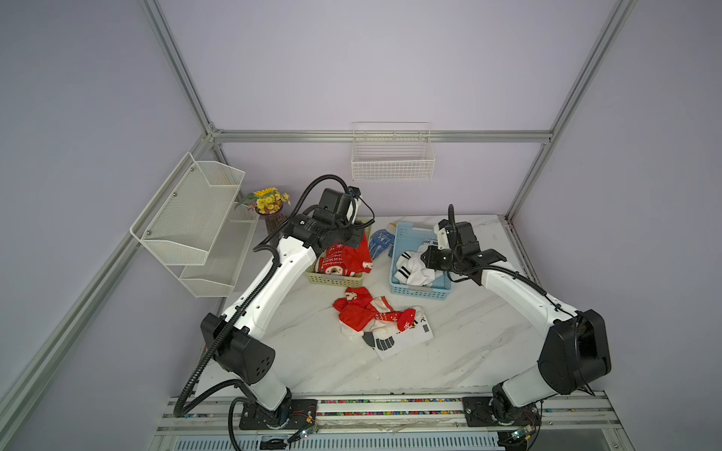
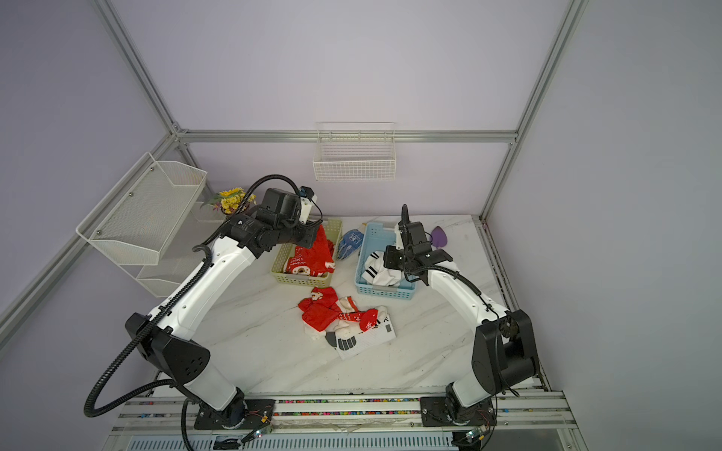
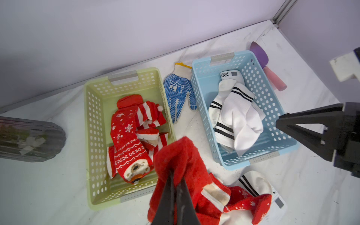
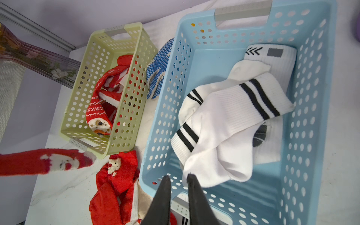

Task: Sort the socks into the basket by color
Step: Place the sock in the bin.

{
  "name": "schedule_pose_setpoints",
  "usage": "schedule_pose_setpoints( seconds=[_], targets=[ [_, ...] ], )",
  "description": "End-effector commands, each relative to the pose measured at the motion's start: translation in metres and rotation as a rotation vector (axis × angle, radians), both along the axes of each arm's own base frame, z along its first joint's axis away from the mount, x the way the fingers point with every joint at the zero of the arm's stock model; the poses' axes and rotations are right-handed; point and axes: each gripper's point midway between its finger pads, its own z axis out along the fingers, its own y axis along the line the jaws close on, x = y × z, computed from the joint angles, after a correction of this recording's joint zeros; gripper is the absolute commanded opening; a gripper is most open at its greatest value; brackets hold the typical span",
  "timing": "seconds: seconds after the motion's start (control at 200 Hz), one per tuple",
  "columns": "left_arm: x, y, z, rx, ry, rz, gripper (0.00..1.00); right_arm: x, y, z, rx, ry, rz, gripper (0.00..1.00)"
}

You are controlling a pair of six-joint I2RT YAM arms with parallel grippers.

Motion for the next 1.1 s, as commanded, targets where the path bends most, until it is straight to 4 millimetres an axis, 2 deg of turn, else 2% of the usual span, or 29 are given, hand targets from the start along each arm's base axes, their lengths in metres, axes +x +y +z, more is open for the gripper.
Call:
schedule_pose_setpoints(
  seconds=[0.0, 0.22, 0.465, 0.71, 1.095],
  targets=[
    [0.014, 0.013, 0.015, 0.059, -0.061, 0.007, 0.0, -0.002, 0.001, 0.008, 0.007, -0.017, 0.009, 0.21],
    [0.033, 0.035, 0.001, 0.161, -0.067, 0.099, 0.0, -0.003, 0.001, 0.008, 0.007, -0.015, 0.011, 0.21],
    [0.04, 0.037, -0.016, 0.172, -0.049, 0.108, 0.0, -0.003, 0.001, 0.008, 0.005, -0.016, 0.01, 0.21],
    [0.04, 0.041, -0.035, 0.179, -0.017, 0.119, 0.0, -0.002, 0.001, 0.008, 0.001, -0.014, 0.012, 0.21],
    [0.04, 0.035, -0.062, 0.157, 0.024, 0.111, 0.0, -0.001, 0.002, 0.003, 0.001, -0.004, 0.018, 0.21]
  ],
)
